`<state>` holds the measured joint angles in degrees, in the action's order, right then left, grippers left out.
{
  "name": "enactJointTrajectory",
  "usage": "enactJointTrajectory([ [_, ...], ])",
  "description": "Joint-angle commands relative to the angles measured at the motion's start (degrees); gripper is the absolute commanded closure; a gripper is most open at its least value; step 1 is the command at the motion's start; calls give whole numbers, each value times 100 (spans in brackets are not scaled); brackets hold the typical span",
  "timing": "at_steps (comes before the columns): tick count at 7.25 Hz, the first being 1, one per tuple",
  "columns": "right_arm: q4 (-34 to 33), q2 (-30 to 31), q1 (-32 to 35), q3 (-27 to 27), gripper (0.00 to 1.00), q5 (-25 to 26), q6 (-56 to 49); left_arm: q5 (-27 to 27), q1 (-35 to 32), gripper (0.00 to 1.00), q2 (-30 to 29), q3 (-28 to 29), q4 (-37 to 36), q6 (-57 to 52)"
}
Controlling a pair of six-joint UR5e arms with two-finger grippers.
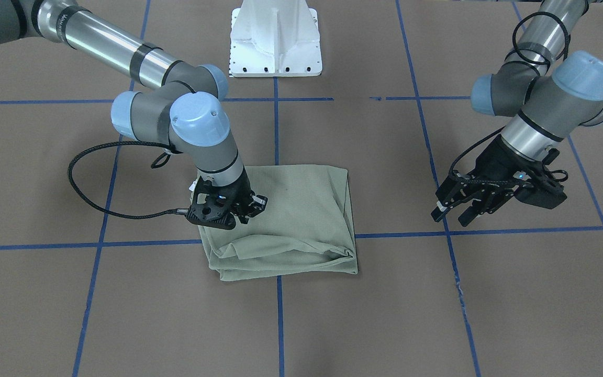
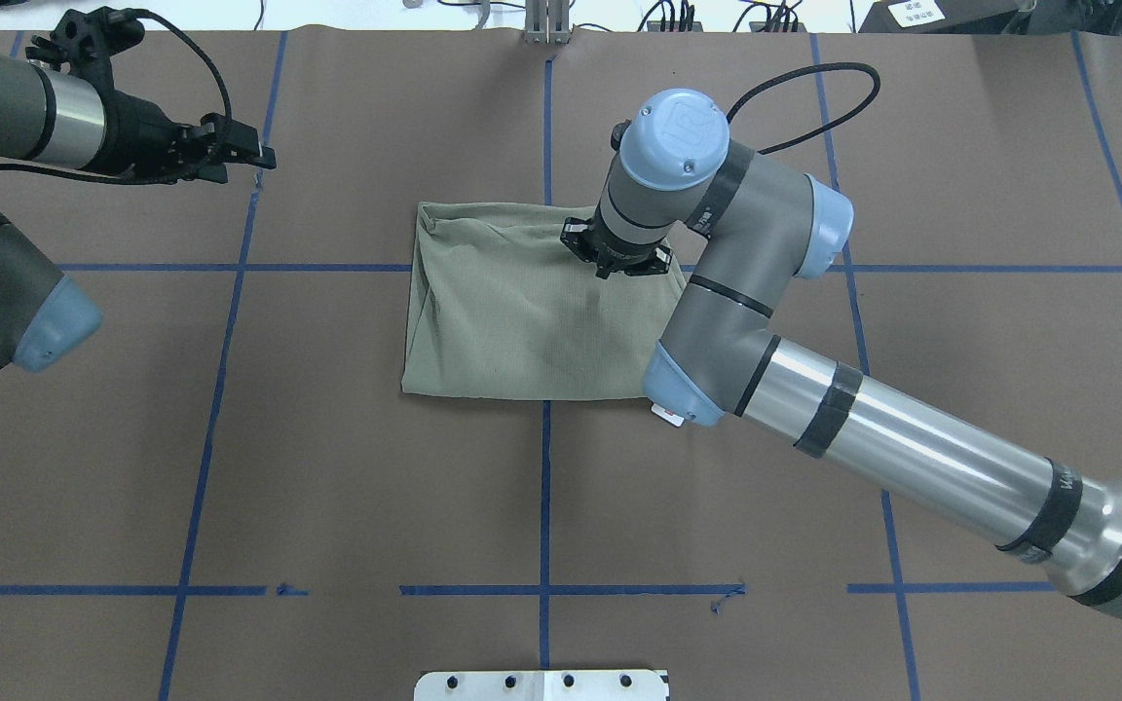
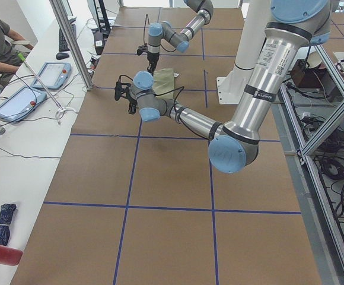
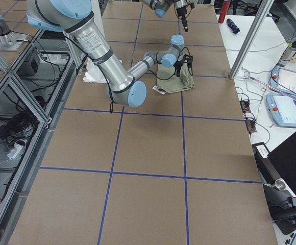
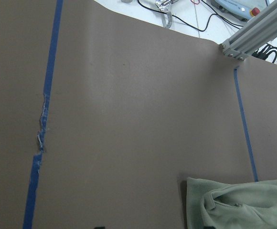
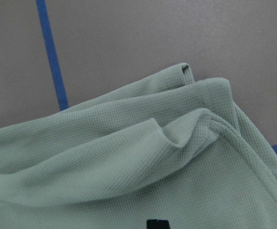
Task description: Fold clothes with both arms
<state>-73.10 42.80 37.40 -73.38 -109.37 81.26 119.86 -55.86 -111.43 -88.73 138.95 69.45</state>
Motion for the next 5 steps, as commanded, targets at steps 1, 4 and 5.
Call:
enactJointTrajectory([
  [1,564,-228,47,891,100,336,-66,-6,5,25,-1,-4,9,7],
  [4,701,-589,932,1590,100,-100,-1083,-24,-4,24,16,-4,9,7],
  [5,701,-476,1057,1590,100,-198,-1243,-33,-4,23,25,-4,9,7],
])
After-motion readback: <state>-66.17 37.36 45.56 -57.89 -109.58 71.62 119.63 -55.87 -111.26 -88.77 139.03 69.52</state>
